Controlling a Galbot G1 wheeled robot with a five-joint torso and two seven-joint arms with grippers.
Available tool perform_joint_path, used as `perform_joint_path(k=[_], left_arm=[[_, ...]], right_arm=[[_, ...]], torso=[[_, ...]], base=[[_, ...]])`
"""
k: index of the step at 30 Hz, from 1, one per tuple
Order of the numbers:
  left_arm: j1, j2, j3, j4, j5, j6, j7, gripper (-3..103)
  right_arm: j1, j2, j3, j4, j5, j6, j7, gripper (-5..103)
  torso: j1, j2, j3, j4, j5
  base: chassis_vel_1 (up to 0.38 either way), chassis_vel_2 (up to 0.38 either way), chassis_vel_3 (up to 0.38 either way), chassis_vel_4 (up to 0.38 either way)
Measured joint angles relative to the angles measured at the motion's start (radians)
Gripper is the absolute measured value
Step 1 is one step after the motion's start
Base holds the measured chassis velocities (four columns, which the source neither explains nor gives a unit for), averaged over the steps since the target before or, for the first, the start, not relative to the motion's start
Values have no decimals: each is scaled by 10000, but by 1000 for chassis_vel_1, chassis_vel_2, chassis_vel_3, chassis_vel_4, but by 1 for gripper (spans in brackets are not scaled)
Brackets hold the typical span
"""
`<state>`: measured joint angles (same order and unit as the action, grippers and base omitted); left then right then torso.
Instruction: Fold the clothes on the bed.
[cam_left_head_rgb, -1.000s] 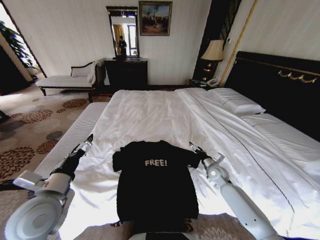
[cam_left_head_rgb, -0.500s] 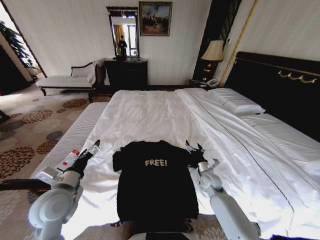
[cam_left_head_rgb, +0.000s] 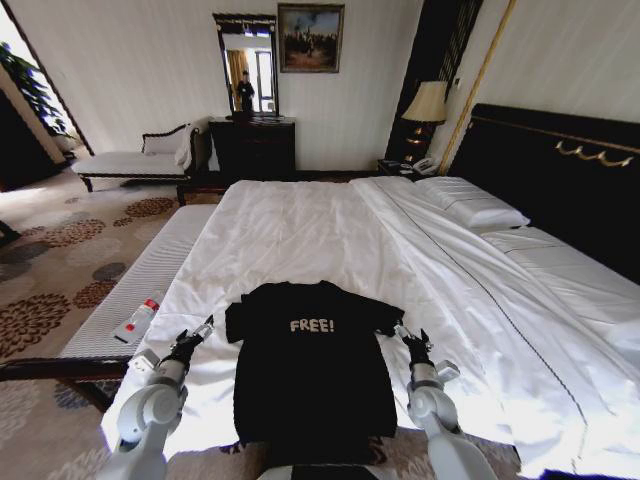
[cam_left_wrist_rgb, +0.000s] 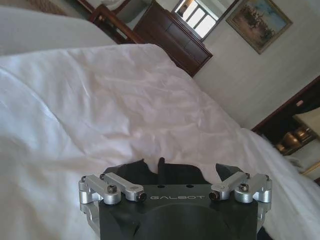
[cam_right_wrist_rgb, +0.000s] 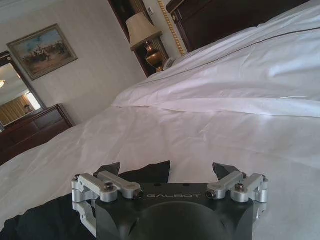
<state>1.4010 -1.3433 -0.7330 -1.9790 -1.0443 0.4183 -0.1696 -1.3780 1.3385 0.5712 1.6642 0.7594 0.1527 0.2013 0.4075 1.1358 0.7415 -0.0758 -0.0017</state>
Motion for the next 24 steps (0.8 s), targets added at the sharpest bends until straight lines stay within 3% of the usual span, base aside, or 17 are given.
perform_joint_path(k=[1, 2, 5, 7, 14, 24], left_arm=[[-302, -37, 68, 260, -713, 81, -90, 100], [-302, -37, 68, 260, -713, 81, -90, 100], [-1200, -229, 183, 1396, -2407, 503, -372, 100], [-1573, -379, 191, 2079, -2843, 794, -531, 100], [-1918, -784, 111, 3013, -2932, 1218, -721, 100], [-1603, -698, -511, 2420, -3004, 1337, -818, 100]], right_arm=[[-2, 16, -3, 60, 38, -53, 73, 100], [-2, 16, -3, 60, 38, -53, 73, 100], [0, 38, -51, 207, 105, -227, 263, 100], [1, 50, -69, 240, 105, -302, 334, 100], [30, 56, -119, 190, 91, -473, 498, 100], [64, 84, -186, 8, 87, -552, 592, 100]], torso=[[1, 0, 0, 0, 0], [1, 0, 0, 0, 0], [1, -1, 0, 0, 0], [1, -1, 1, -1, -2], [1, 0, 1, 3, -2], [1, 0, 0, 4, 0]], base=[[0, 0, 0, 0], [0, 0, 0, 0], [0, 0, 0, 0], [0, 0, 0, 0], [0, 0, 0, 0], [0, 0, 0, 0]])
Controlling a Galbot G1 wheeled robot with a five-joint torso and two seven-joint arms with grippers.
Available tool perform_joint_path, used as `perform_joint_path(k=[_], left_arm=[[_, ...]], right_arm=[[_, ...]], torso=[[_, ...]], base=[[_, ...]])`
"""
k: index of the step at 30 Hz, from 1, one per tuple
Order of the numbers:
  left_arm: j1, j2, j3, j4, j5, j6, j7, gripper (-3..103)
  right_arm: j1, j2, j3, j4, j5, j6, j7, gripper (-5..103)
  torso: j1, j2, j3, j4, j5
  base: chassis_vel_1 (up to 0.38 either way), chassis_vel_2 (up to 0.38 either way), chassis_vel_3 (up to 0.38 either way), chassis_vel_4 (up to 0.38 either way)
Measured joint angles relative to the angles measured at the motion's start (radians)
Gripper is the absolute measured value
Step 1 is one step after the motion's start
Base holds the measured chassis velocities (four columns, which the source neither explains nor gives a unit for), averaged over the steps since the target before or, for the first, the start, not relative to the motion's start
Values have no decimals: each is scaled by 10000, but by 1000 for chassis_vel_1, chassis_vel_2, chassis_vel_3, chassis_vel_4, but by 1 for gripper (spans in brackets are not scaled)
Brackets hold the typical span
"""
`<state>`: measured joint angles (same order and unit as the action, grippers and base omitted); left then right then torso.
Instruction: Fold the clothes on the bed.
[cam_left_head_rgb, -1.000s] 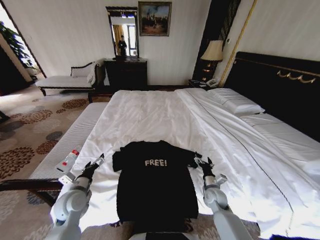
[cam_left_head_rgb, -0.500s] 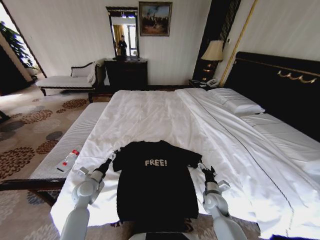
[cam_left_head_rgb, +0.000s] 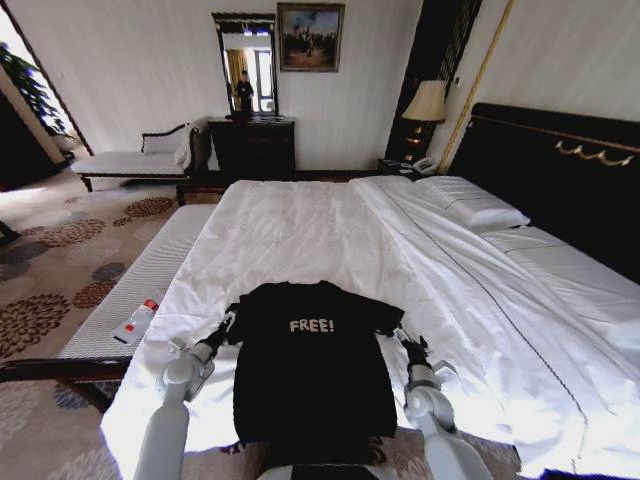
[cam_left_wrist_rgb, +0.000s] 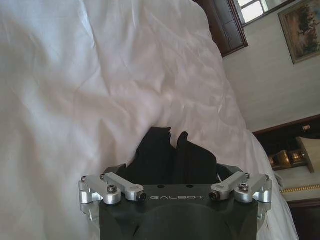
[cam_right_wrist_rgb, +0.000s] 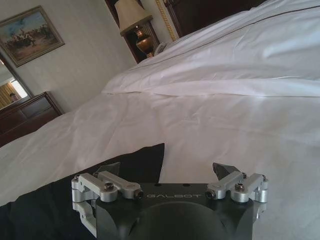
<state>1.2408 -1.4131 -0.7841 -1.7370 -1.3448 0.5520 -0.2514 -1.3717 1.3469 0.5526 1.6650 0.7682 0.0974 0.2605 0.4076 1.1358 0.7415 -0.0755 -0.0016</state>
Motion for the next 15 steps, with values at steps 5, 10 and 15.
perform_joint_path(k=[5, 10, 15], left_arm=[[-5, 95, 52, 81, 95, 15, 28, 100], [-406, -85, 325, 555, 432, -33, 9, 100], [-673, -195, 472, 808, 707, -93, -29, 94]], right_arm=[[54, 13, -65, -64, -9, -28, 53, 100], [63, 20, -88, -57, -34, -65, 109, 100], [-10, -40, -25, -76, -40, -68, 143, 100]], torso=[[0, 0, 0, 0, -1], [1, 0, 0, -5, -3], [2, 0, 0, -5, -2]], base=[[0, 0, 0, 0], [0, 0, 0, 0], [0, 0, 0, 0]])
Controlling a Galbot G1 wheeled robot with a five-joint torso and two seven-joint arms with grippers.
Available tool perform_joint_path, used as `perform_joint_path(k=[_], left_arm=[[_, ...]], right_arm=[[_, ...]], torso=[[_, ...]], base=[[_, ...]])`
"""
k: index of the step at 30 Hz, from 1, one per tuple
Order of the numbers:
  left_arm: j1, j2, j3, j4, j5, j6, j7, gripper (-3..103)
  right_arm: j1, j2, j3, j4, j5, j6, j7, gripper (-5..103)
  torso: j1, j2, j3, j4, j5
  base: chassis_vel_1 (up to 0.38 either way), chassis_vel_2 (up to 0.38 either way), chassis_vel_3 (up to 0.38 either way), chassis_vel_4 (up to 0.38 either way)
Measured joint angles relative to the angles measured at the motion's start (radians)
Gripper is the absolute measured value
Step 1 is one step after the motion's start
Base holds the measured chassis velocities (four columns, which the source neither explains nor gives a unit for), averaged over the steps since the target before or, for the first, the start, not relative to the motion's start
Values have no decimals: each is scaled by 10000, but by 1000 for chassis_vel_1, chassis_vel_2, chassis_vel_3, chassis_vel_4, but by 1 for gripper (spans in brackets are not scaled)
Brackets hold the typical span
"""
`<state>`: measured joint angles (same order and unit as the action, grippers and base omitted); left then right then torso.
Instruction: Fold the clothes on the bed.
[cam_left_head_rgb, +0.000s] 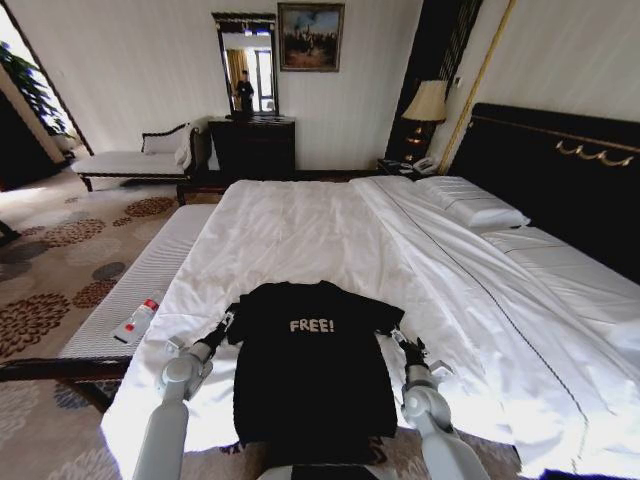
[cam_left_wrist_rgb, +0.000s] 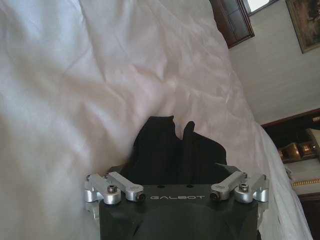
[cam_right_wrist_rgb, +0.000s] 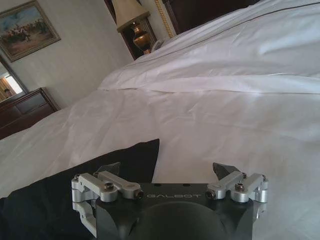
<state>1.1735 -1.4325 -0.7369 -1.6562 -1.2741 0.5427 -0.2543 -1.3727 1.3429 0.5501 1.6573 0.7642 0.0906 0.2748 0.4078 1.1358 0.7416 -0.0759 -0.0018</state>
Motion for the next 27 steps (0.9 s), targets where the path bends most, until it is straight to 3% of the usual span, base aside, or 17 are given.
perform_joint_path(k=[4, 6, 9, 15, 17, 21, 23, 26, 27], left_arm=[[0, -11, 13, 15, 155, -64, -6, 84], [46, 3, 4, 15, 239, -107, -6, 72], [78, 26, -19, 15, 266, -133, -6, 67], [160, 80, -51, -9, 324, -157, 15, 40], [164, 81, -50, -12, 338, -157, 17, 40], [158, 64, -17, -15, 424, -159, 20, 18], [152, 57, -8, -15, 444, -159, 20, 18], [148, 46, 3, -14, 474, -159, 21, 3], [148, 46, 3, -14, 474, -159, 21, 3]], right_arm=[[-29, -41, 37, -53, 0, 0, 21, 100], [-28, -52, 43, -91, 2, 0, 52, 100], [-18, -52, 39, -95, 2, 0, 75, 100], [-2, -37, 6, -96, -3, -9, 116, 100], [-2, -39, 6, -102, -5, -11, 125, 100], [-11, -58, 10, -112, -5, -13, 152, 100], [-16, -59, 13, -113, -5, -14, 159, 100], [-24, -62, 20, -120, -5, -18, 188, 100], [-24, -62, 20, -120, -5, -18, 188, 100]], torso=[[0, 0, 0, 3, 0], [0, 0, 0, 3, 0], [0, 0, 0, 3, 0], [0, 0, 0, 3, 0], [1, 1, 0, 3, 0], [0, 0, 0, 3, 0], [0, 0, 0, 2, 0], [0, 0, 0, 2, 0], [0, 0, 0, 2, 0]], base=[[0, 0, 0, 0], [0, 0, 0, 0], [0, 0, 0, 0], [0, 0, 0, 0], [0, 0, 0, 0], [0, 0, 0, 0], [0, 0, 0, 0], [0, 0, 0, 0], [0, 0, 0, 0]])
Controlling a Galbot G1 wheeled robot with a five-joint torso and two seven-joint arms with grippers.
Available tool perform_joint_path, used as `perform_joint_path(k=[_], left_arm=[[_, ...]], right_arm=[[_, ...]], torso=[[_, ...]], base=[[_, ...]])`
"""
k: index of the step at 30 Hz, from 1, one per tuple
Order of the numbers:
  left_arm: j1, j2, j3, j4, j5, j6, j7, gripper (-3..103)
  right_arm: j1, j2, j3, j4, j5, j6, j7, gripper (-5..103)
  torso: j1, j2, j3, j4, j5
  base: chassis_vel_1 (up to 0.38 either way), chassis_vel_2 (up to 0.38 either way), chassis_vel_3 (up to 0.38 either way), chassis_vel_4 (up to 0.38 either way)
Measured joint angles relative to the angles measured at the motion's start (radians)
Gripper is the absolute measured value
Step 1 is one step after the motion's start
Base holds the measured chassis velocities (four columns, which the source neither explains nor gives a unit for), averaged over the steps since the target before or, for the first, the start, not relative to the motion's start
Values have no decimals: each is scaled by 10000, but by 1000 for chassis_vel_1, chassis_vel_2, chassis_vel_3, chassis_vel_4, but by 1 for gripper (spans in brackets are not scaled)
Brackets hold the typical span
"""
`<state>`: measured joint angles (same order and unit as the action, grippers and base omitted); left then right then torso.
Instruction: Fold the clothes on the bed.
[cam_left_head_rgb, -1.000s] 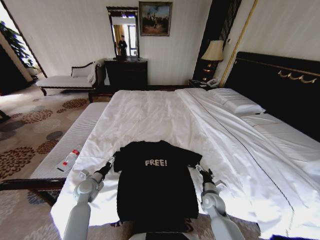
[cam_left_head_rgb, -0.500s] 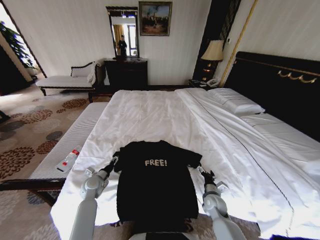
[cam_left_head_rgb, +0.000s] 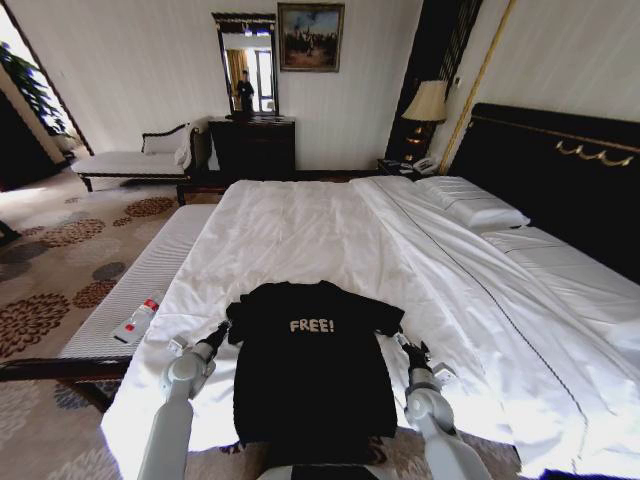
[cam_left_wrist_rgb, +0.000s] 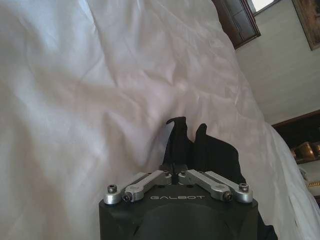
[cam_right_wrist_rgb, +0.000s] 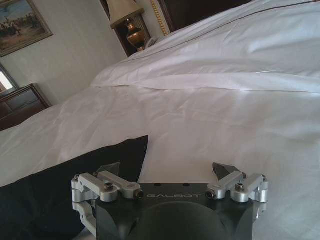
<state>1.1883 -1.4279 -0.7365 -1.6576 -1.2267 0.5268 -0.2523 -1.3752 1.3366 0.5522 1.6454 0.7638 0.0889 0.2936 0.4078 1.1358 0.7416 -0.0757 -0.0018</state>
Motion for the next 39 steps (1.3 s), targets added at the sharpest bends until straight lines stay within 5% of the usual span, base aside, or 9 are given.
perform_joint_path(k=[14, 32, 39], left_arm=[[219, 430, -517, -666, 453, -204, 280, 0], [60, 381, -790, -16, 876, -719, 178, -2], [307, 470, -952, -141, 988, -836, 17, 19]], right_arm=[[57, 21, -33, -42, -8, -27, 51, 100], [11, -7, 19, 83, 10, -11, 85, 100], [321, -95, 64, -149, 1022, 256, -14, 100]], torso=[[-1, 0, -1, 0, 0], [-2, 0, 0, -2, -1], [-2, 0, -1, 2, -1]], base=[[0, 0, 0, 0], [0, 0, 0, 0], [0, 0, 0, 0]])
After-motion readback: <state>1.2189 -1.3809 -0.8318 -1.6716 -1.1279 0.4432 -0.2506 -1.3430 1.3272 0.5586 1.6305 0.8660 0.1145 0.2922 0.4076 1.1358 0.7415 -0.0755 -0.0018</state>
